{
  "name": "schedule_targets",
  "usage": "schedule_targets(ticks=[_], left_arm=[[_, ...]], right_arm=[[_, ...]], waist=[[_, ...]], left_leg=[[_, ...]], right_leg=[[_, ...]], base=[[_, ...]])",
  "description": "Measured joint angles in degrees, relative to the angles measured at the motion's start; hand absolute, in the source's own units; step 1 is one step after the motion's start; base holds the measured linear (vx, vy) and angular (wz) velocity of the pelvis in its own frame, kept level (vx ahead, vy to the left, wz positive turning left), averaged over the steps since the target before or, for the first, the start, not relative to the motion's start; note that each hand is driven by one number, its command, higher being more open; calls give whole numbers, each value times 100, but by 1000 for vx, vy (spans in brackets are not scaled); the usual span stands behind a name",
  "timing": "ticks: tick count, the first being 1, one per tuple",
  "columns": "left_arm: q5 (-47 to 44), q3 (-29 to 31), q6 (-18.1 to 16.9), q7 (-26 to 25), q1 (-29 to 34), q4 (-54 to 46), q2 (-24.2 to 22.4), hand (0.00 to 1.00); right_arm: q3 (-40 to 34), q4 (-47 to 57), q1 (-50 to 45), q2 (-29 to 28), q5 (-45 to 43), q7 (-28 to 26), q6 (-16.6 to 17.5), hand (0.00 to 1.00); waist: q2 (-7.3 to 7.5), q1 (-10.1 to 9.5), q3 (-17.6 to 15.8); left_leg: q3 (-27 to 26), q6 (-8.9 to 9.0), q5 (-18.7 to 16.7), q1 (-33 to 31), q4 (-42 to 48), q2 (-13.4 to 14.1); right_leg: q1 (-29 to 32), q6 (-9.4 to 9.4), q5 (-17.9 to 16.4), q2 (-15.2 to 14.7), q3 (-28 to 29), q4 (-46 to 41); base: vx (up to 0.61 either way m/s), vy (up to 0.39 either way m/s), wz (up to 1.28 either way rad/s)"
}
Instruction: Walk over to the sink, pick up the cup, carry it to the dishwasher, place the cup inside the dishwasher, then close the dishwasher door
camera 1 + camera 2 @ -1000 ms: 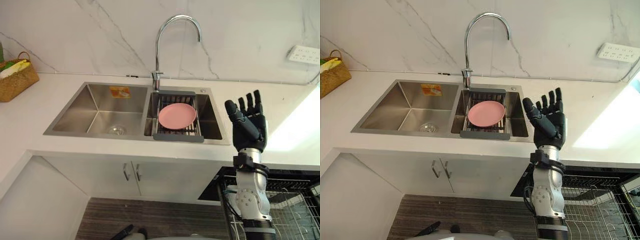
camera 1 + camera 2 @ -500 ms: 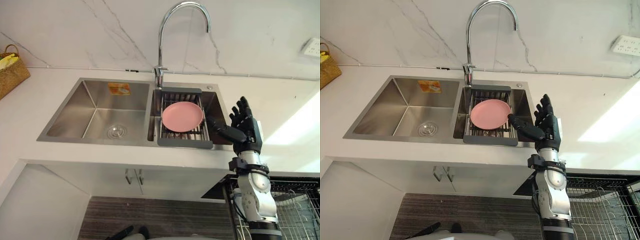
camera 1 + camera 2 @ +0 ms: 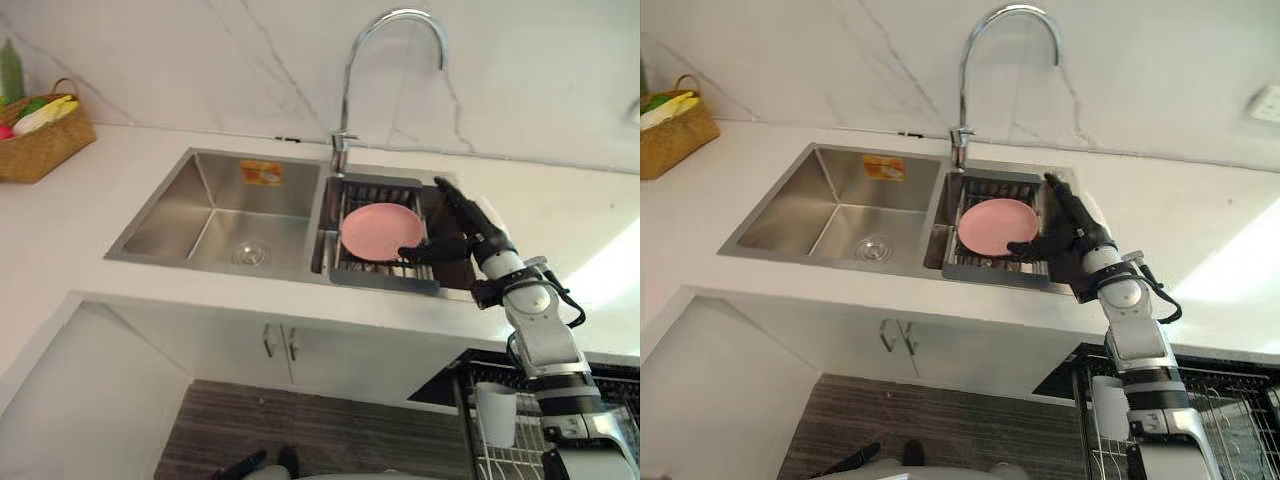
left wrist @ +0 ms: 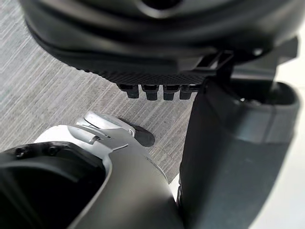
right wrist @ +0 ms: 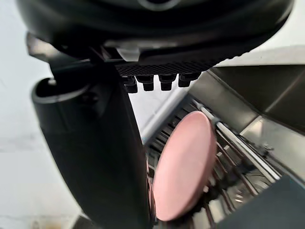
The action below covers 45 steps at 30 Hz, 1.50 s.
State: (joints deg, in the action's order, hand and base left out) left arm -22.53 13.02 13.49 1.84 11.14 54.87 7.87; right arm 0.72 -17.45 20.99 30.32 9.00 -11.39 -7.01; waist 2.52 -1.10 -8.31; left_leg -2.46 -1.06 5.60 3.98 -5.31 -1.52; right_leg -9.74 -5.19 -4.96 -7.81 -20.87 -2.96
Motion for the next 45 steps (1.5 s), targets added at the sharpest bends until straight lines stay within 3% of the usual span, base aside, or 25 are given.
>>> schedule_targets(ticks=[3,19,27,28,31,36,40,45], left_arm=[[0,0,68,35,8,-100,-3,100],[3,4,42,129,91,-166,3,100],[16,2,-1,205,129,-224,-1,100],[16,2,-10,210,134,-225,-4,100],[16,1,-11,217,138,-231,-5,100],[22,-11,-12,226,140,-246,-11,100],[22,-50,-17,235,140,-284,-18,100],[98,-103,-56,246,139,-313,-15,100]], right_arm=[[96,-764,233,78,518,68,-12,100],[590,-1859,709,214,1568,502,24,100],[642,-2033,687,214,2709,1254,483,100],[642,-2033,653,214,2790,1425,541,0],[642,-2032,581,214,2965,1785,678,0],[820,-2017,520,223,3391,2686,1524,0],[874,-1888,516,201,3719,3195,1993,0],[930,-1832,315,217,3970,3372,2129,0]], waist=[[1,-136,-1],[1,-184,-3],[-10,-178,-12],[-11,-178,-12],[-15,-178,-15],[-35,-184,-27],[-46,-238,-34],[-68,-262,-48]], left_leg=[[121,29,46,-35,2,-85],[318,48,107,-88,-6,-163],[327,10,142,-107,-4,-168],[333,9,143,-108,-4,-167],[340,9,144,-110,-4,-169],[362,9,143,-110,-5,-173],[420,21,134,-141,-5,-191],[445,7,144,-153,-4,-217]], right_leg=[[-81,-17,7,-58,-167,71],[-204,-72,-16,-119,-550,29],[-204,-83,-9,-111,-579,77],[-204,-87,-15,-109,-582,78],[-204,-88,-24,-109,-588,78],[-210,-87,-34,-110,-609,72],[-215,-93,-43,-116,-652,70],[-216,-107,-53,-136,-678,69]], base=[[53,1,28],[-33,2,13],[27,-18,1],[0,0,0],[0,0,0],[-7,-4,2],[-14,-7,9],[0,-5,2]])
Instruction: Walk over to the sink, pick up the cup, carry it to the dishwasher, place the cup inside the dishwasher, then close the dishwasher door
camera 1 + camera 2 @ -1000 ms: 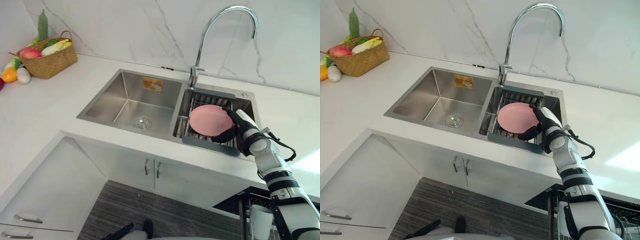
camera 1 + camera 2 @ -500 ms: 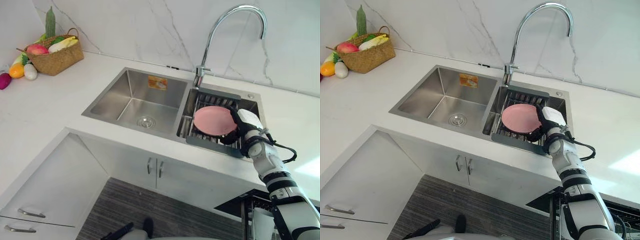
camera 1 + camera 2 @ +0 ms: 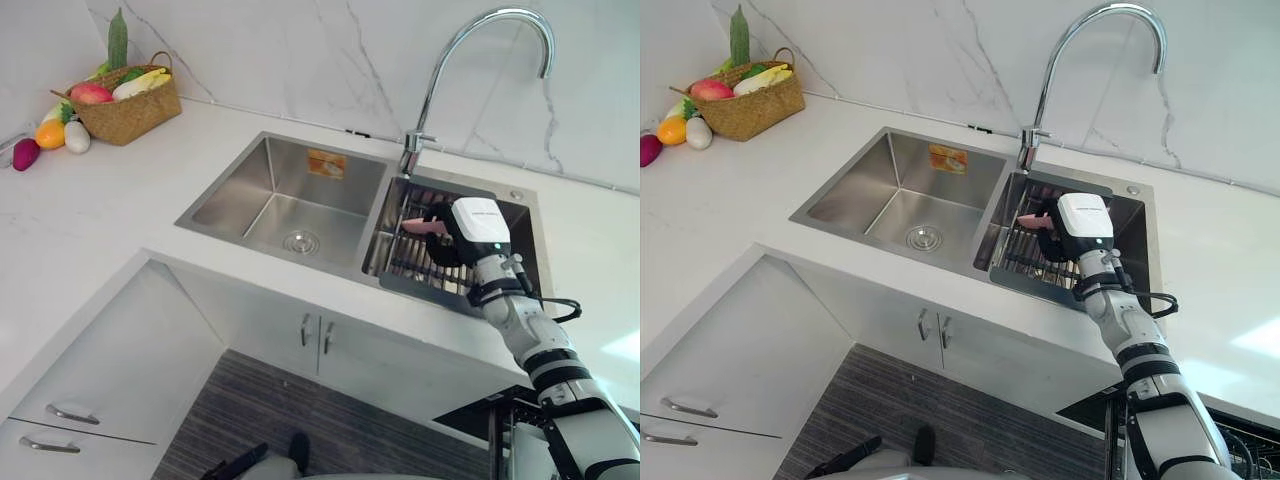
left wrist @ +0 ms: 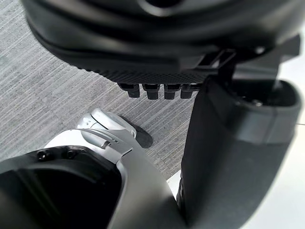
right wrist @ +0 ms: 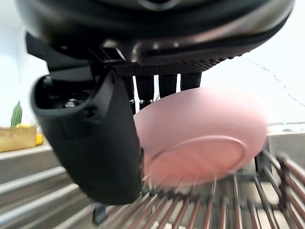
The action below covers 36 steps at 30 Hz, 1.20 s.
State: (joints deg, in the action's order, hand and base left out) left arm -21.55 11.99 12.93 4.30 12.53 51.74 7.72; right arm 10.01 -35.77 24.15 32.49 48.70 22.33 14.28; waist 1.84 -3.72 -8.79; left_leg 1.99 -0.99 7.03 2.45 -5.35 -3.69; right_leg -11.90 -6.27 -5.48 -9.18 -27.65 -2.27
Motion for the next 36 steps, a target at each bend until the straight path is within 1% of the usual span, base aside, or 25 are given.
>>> schedule_targets(ticks=[4,8,20,23,26,29,30,31,33,34,36], left_arm=[[35,-32,-57,0,0,4,-2,100],[34,-97,-78,9,0,11,0,100],[34,-109,-134,72,0,53,8,100],[54,-72,-139,90,3,43,7,100],[218,21,-130,132,16,40,13,100],[380,119,-112,174,36,45,20,100],[415,124,-109,175,73,50,28,100],[442,123,-109,176,79,54,34,100],[532,84,-109,175,79,112,47,100],[561,67,-109,171,78,131,47,100],[575,-51,-101,150,77,223,84,100]], right_arm=[[218,1,-16,-24,19,43,74,0],[340,0,-15,-67,46,90,45,0],[403,-85,0,-68,44,800,-31,0],[384,196,-1,-66,45,835,-37,0],[333,953,-23,-21,45,820,-9,0],[-29,1943,-195,153,38,644,73,0],[-252,2218,-295,222,26,604,104,0],[-386,2334,-369,274,21,599,105,0],[-1039,2598,-757,494,-12,600,119,0],[-1221,2640,-881,547,-18,602,107,0],[-1915,2707,-1411,691,-20,624,26,0]], waist=[[-21,8,-8],[-42,-26,-20],[-49,-38,-18],[-52,1,-18],[-58,108,-19],[-65,249,-14],[-67,327,-13],[-72,350,-8],[-101,491,37],[-113,535,50],[-148,700,87]], left_leg=[[19,-3,2,-1,0,-4],[75,-3,3,4,0,-18],[186,4,16,8,-1,-37],[78,10,10,24,0,-14],[-221,-2,-13,40,2,46],[-654,-5,-64,106,5,105],[-804,-10,-104,164,6,123],[-891,-14,-115,183,6,132],[-1113,-25,-173,222,4,154],[-1166,-35,-183,223,4,157],[-1354,-63,-223,235,3,165]], right_leg=[[-5,-10,-9,-2,-19,0],[-40,-11,-28,-4,-87,-1],[-97,-2,-53,-4,-194,-5],[-68,0,-51,-4,-100,-9],[48,12,-40,0,152,-55],[157,27,11,6,505,-63],[182,25,32,7,669,-63],[199,27,46,7,750,-63],[296,20,98,10,1019,-65],[320,16,107,9,1069,-71],[477,7,113,-6,1288,-167]], base=[[1,-7,2],[-5,-23,8],[-10,-15,5],[-13,-14,-16],[-7,-3,-42],[8,11,-56],[18,24,-67],[15,26,-70],[6,32,-59],[7,42,-45],[0,52,-46]])
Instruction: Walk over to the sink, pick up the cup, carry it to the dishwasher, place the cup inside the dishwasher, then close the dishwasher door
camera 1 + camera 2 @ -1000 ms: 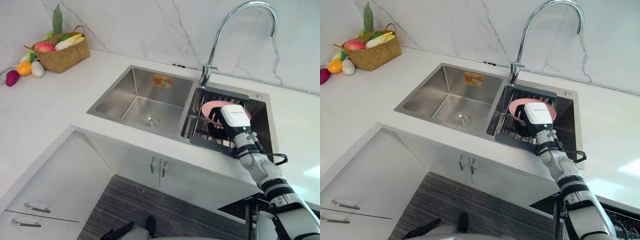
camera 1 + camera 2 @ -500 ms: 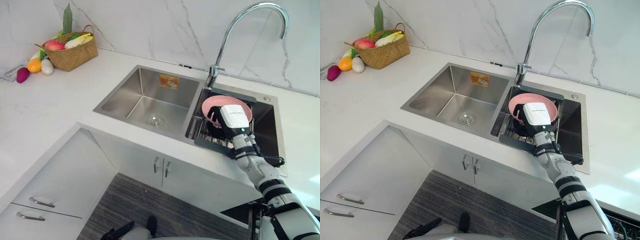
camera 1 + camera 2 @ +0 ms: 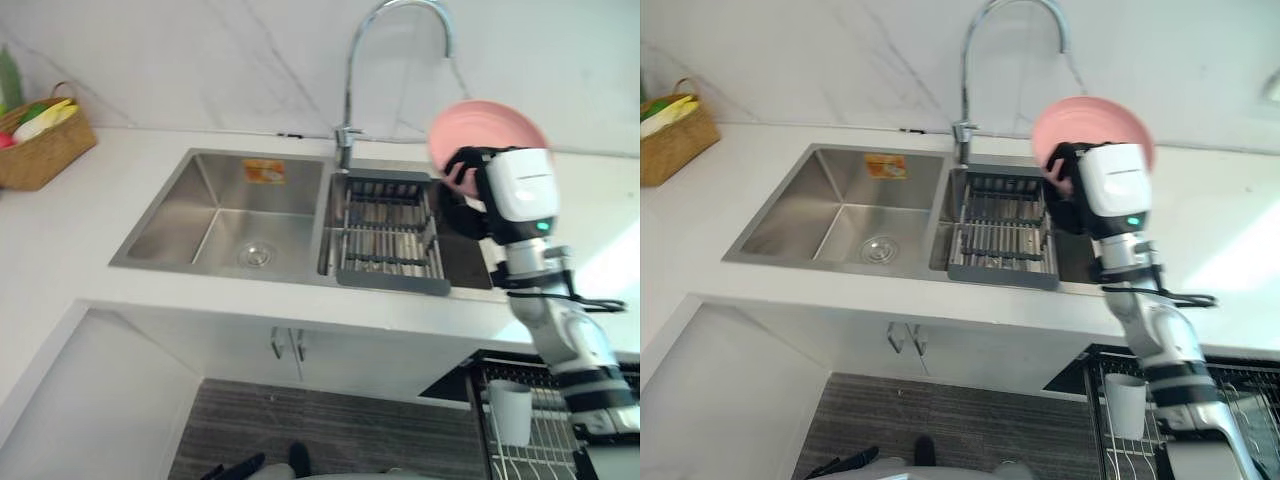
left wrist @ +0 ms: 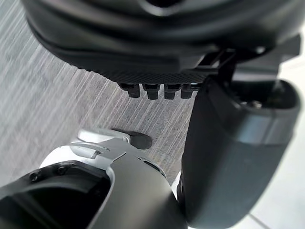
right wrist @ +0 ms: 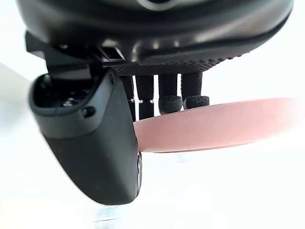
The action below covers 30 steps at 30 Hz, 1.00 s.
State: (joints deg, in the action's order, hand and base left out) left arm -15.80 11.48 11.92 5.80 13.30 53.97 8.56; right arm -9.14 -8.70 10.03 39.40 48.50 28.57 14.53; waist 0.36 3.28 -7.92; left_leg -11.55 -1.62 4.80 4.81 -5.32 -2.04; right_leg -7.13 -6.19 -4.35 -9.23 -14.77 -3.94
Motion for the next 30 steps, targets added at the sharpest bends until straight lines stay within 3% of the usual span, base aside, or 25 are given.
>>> schedule_targets(ticks=[6,10,11,12,14,17,20,23,25,30], left_arm=[[-2,-460,67,-82,-57,44,135,100],[-114,-581,210,-92,-140,49,151,100],[-213,-557,262,-109,-140,72,151,100],[-355,-520,298,-154,-141,77,147,100],[-617,-447,350,-219,-145,72,155,100],[-1310,-222,466,-383,-144,166,216,100],[-1496,-10,579,-438,-146,258,250,100],[-1350,59,454,-411,-208,257,197,100],[-1396,63,382,-426,-245,248,159,100],[-1671,219,388,-469,-234,300,89,100]], right_arm=[[-1111,28,-1278,41,-65,377,-172,0],[-1213,20,-1719,29,-298,670,-188,0],[-1213,17,-1790,-20,-390,697,-146,0],[-1211,10,-1790,-143,-425,722,-73,0],[-1181,9,-1765,-360,-587,761,92,0],[-1158,-125,-1753,-767,-864,780,158,0],[-1177,-836,-1902,-1369,-911,937,33,0],[-998,-1293,-1926,-1871,-1014,1031,-147,0],[-665,-1372,-1907,-2048,-1143,1031,-270,0],[-401,-1519,-1914,-2634,-1273,1028,-328,0]], waist=[[19,355,-9],[42,452,-23],[56,443,-32],[58,398,-33],[91,272,-52],[289,272,-139],[459,301,-124],[455,125,-119],[422,-48,-105],[420,-183,-105]], left_leg=[[-490,-50,-91,-41,0,-34],[-821,-116,-138,-135,3,-54],[-996,-145,-163,-135,27,-25],[-1246,-131,-196,-137,28,56],[-1645,-112,-260,-138,31,199],[-1907,-89,-308,-117,16,253],[-1740,-81,-304,-111,29,262],[-1578,-27,-301,-220,120,285],[-1581,-5,-307,-286,160,327],[-1369,54,-310,-266,158,347]], right_leg=[[535,-52,-37,-68,591,-389],[811,-58,-4,-57,882,-402],[868,11,29,-110,751,-357],[896,282,92,-186,382,-264],[978,638,142,-276,-186,-204],[1132,773,153,-529,-800,-471],[1123,738,150,-589,-930,-669],[1017,331,458,-526,-988,-334],[982,181,564,-444,-993,-128],[789,102,614,-347,-1076,45]], base=[[-21,75,-49],[-36,82,-48],[-4,93,-81],[2,87,-98],[-17,61,-121],[-46,-6,-74],[10,-70,15],[100,-79,29],[89,-61,-1],[100,-54,6]])
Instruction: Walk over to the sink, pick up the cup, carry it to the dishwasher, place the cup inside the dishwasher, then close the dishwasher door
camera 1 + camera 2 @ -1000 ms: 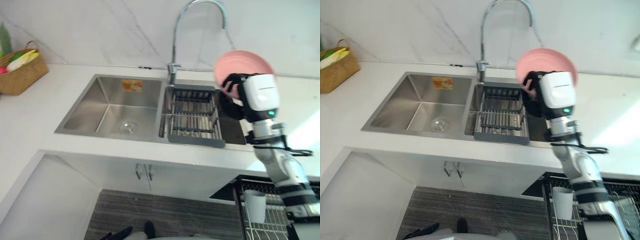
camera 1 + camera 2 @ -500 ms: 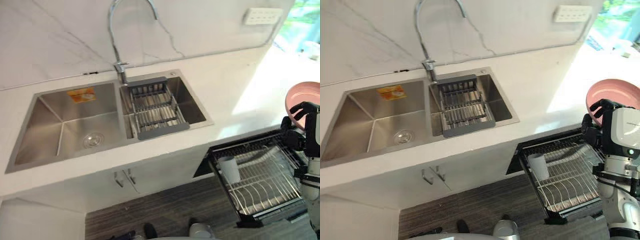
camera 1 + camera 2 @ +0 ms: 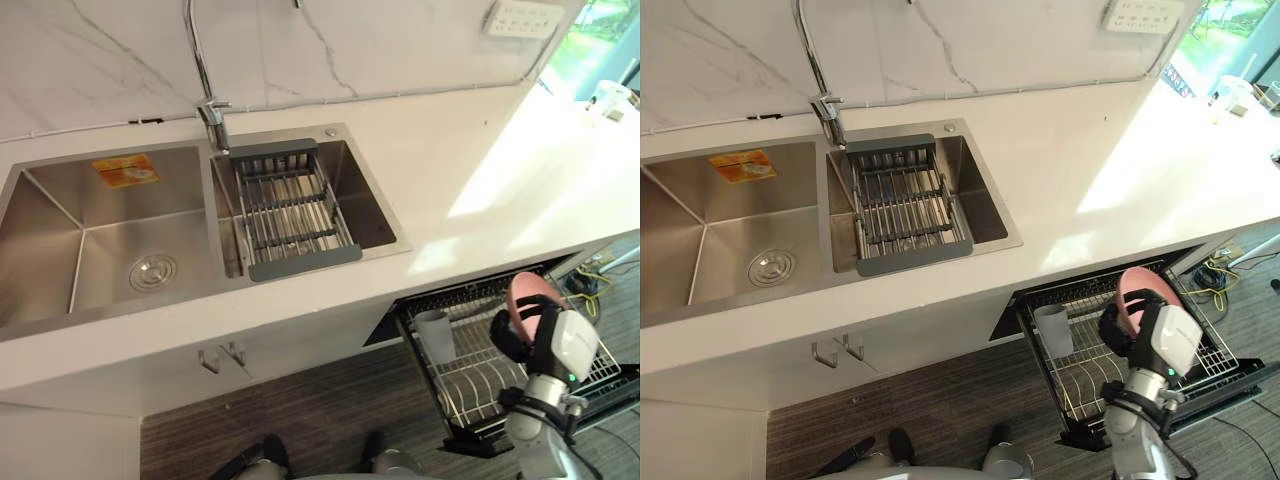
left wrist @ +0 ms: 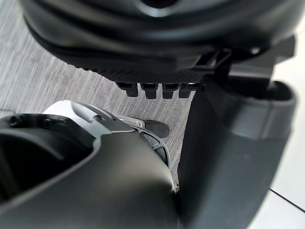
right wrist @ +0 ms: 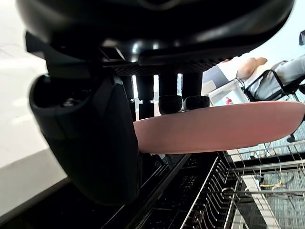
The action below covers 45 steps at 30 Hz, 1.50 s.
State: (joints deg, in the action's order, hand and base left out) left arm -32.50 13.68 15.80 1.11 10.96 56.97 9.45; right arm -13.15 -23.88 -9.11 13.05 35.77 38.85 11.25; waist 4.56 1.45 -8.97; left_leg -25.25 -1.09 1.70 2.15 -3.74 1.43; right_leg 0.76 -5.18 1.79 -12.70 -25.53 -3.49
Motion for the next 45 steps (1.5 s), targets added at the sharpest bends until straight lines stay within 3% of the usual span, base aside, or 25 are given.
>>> schedule_targets(ticks=[10,13,19,24,31,32,37,45], left_arm=[[55,-8,-156,13,4,-14,-70,100],[54,-11,-202,59,-26,-83,-154,100],[-156,-76,-249,204,-306,-114,-188,100],[-628,-207,-243,305,-366,-113,-189,100],[-710,-244,-153,398,-613,-137,-202,100],[-706,-231,-153,415,-618,-133,-212,100],[-699,-162,-245,510,-689,-131,-375,100],[-682,-1,-276,506,-940,-113,-510,100]], right_arm=[[284,-354,-16,-217,-533,-105,-192,0],[245,-858,239,-134,-642,-86,-320,0],[102,-1978,1649,711,-1426,65,-574,0],[-46,-2015,1953,979,-1653,184,-919,0],[-99,-2004,1912,854,-1917,242,-1229,0],[-256,-1933,1904,759,-2062,232,-1250,100],[-512,-1930,1834,368,-2577,242,-1288,100],[-924,-1406,1535,-47,-3040,827,-915,100]], waist=[[-120,-112,-92],[-265,-199,-234],[-685,-227,-910],[-814,-299,-1112],[-901,-368,-1391],[-900,-370,-1392],[-883,-389,-1402],[-864,-424,-1411]], left_leg=[[625,25,-15,-70,-9,-78],[815,10,54,-203,-1,-111],[1014,8,216,-703,159,-42],[1044,72,258,-877,201,26],[1031,221,311,-1065,203,76],[1004,259,292,-1062,214,80],[802,451,220,-1029,379,125],[519,576,132,-798,454,199]], right_leg=[[-87,-20,-11,-45,-120,70],[-67,-56,-51,-63,-278,61],[317,-37,-22,-54,-409,-114],[532,16,-95,-43,-400,-267],[1014,50,-507,-243,-348,-983],[1063,55,-575,-266,-316,-1086],[1125,64,-768,-337,-196,-1357],[1067,76,-895,-337,-16,-1541]], base=[[25,-9,10],[-38,-13,32],[-69,-19,16],[-13,-26,1],[14,-29,1],[55,-47,-7],[53,-54,-10],[22,-30,-12]])
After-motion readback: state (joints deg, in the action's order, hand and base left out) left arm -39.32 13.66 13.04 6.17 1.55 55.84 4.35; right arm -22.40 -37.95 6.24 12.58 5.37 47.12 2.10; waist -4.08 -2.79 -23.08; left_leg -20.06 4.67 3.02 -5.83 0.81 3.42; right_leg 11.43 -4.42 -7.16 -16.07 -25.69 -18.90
